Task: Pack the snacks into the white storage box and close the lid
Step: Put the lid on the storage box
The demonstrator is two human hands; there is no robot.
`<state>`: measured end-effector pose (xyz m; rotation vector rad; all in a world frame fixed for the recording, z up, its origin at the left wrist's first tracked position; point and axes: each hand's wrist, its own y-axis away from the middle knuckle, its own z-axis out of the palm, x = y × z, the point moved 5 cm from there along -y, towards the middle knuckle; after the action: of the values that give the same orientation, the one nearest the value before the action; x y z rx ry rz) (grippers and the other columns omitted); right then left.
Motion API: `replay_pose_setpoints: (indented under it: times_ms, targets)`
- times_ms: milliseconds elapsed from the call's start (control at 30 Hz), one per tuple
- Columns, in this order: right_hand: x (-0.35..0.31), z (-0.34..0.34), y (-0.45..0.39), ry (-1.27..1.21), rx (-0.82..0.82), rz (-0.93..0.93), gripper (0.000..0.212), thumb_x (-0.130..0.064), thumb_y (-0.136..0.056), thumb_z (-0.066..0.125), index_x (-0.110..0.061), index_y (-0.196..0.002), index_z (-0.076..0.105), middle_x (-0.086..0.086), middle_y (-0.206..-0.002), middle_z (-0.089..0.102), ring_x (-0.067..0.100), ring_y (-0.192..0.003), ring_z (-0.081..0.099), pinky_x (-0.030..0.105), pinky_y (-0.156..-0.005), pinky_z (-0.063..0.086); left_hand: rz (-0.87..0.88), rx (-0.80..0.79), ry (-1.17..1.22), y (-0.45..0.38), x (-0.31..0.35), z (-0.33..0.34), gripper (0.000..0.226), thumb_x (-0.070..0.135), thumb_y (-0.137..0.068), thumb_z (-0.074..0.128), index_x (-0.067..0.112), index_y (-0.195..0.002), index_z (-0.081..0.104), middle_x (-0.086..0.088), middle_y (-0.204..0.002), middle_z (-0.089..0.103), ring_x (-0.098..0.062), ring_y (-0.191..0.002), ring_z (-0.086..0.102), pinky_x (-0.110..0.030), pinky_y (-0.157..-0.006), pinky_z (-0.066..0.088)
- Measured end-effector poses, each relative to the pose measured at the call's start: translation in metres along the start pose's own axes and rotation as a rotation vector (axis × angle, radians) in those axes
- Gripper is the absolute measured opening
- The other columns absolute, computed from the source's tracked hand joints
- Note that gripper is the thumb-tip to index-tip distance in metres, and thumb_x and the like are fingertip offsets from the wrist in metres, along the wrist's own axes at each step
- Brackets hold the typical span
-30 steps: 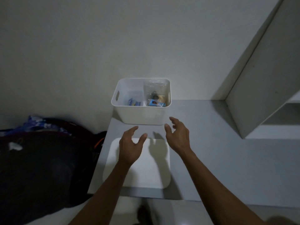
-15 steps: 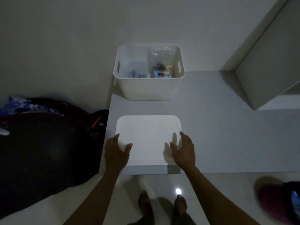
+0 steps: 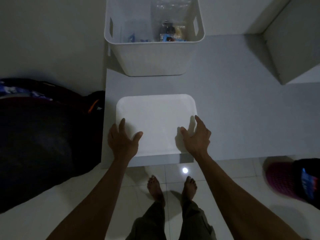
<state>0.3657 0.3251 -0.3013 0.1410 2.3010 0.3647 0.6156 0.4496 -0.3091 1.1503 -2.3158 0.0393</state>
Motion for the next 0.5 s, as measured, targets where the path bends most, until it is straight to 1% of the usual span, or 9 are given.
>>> replay_pose_setpoints:
  times_ms: [100,200,267,333,367,500]
  targets:
    - [0.003,-0.004,-0.002,-0.07,-0.006,-0.001,0.077,-0.044,-0.084,0.072,-0.025,-0.149,0.035,0.0,-0.151,0.043,0.027,-0.141,0.032,0.048,-0.113,0.031,-0.021,-0.003,0.068,-0.002,-0.001,-0.001,0.087,0.051,-0.077,0.072,0.023,-0.149,0.032,-0.017,-0.152,0.031,-0.038,-0.139,0.024,-0.053,-0.113,0.025]
    - [0.005,-0.009,0.003,-0.126,-0.029,-0.03,0.075,-0.039,-0.084,0.073,-0.022,-0.148,0.038,0.001,-0.151,0.043,0.024,-0.14,0.038,0.049,-0.116,0.032,-0.038,0.008,0.09,0.004,-0.002,-0.003,0.088,0.051,-0.074,0.075,0.023,-0.148,0.035,-0.016,-0.152,0.03,-0.041,-0.135,0.029,-0.055,-0.109,0.032]
    - [0.004,-0.011,0.008,-0.16,-0.049,-0.043,0.072,-0.035,-0.086,0.074,-0.02,-0.147,0.039,0.0,-0.151,0.042,0.021,-0.139,0.039,0.042,-0.117,0.031,-0.053,0.009,0.098,0.011,0.0,-0.006,0.089,0.051,-0.073,0.076,0.024,-0.147,0.036,-0.014,-0.152,0.027,-0.041,-0.132,0.031,-0.053,-0.107,0.035]
    - [0.002,-0.016,0.014,-0.17,-0.064,-0.059,0.072,-0.032,-0.085,0.075,-0.019,-0.146,0.039,0.0,-0.15,0.041,0.019,-0.138,0.039,0.032,-0.114,0.03,-0.063,0.0,0.105,0.018,0.004,-0.011,0.091,0.051,-0.07,0.079,0.022,-0.146,0.037,-0.012,-0.153,0.025,-0.039,-0.133,0.031,-0.053,-0.107,0.035]
    - [0.002,-0.02,0.017,-0.162,-0.066,-0.064,0.074,-0.032,-0.084,0.077,-0.018,-0.146,0.039,0.001,-0.15,0.041,0.019,-0.137,0.039,0.031,-0.112,0.03,-0.06,0.002,0.102,0.021,0.007,-0.015,0.093,0.051,-0.068,0.08,0.021,-0.146,0.039,-0.012,-0.152,0.027,-0.038,-0.133,0.031,-0.053,-0.107,0.035]
    - [-0.009,-0.049,0.038,-0.128,-0.055,-0.093,0.083,-0.034,-0.077,0.083,-0.015,-0.146,0.041,0.005,-0.15,0.043,0.022,-0.137,0.04,0.04,-0.115,0.034,0.002,0.013,0.113,0.037,0.019,-0.047,0.096,0.055,-0.059,0.084,0.018,-0.14,0.049,-0.014,-0.149,0.035,-0.035,-0.133,0.035,-0.048,-0.107,0.036]
